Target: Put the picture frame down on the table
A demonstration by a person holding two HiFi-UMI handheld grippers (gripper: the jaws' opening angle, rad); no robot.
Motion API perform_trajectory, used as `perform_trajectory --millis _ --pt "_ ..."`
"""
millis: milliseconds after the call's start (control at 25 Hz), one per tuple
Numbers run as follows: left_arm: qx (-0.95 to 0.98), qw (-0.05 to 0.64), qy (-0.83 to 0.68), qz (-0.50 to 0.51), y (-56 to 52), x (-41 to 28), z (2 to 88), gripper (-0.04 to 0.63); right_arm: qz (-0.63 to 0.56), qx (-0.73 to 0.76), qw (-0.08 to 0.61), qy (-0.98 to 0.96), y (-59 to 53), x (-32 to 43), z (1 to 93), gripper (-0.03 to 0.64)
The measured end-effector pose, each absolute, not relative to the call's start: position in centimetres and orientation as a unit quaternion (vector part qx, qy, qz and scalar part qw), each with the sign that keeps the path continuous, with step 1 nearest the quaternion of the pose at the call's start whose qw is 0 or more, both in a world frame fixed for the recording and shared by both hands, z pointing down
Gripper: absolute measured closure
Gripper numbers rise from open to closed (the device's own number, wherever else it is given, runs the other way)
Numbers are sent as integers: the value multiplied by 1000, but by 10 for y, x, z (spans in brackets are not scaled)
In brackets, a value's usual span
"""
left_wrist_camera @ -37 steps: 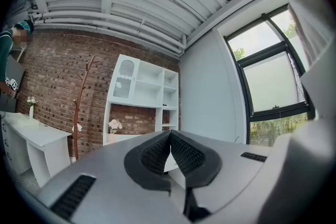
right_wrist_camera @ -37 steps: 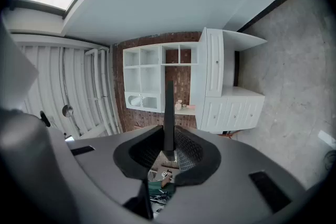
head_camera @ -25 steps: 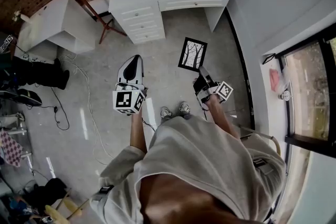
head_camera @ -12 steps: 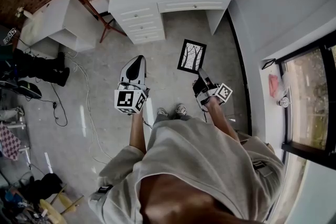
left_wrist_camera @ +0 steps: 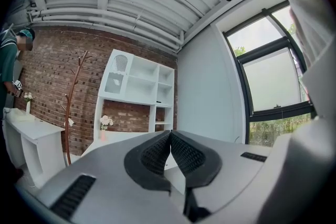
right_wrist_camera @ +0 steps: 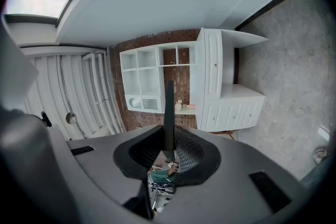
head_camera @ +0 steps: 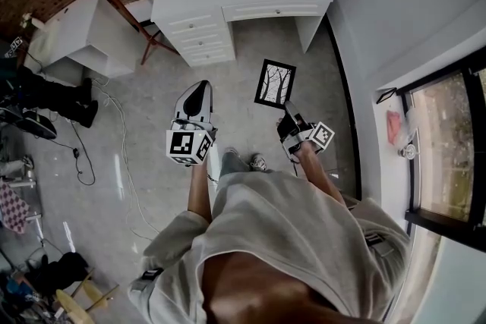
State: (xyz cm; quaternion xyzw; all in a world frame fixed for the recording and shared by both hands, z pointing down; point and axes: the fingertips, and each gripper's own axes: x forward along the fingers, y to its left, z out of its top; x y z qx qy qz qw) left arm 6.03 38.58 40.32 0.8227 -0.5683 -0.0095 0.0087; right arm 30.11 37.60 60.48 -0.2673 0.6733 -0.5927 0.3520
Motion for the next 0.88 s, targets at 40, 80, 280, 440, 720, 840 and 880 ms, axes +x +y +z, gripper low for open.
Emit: perform_trajectory --millis 40,80,280,440,720,840,880 --pt "822 10 -569 -10 383 60 404 578 -592 -267 351 674 373 301 605 531" --pt "822 10 -570 -11 380 59 405 578 -592 -268 350 675 369 301 606 531" --pt "821 14 -571 -14 363 56 408 578 -595 -266 352 672 355 297 608 531" --pt "822 18 -568 -14 344 52 414 578 -596 -272 349 670 339 294 614 531" --pt "827 29 -560 -23 295 38 422 578 -591 -284 351 669 298 284 616 531" --pt "832 33 -553 -29 264 29 423 578 -585 -293 351 670 272 276 616 531" --pt "834 35 -550 -31 254 25 424 578 -583 -295 352 670 263 272 615 531"
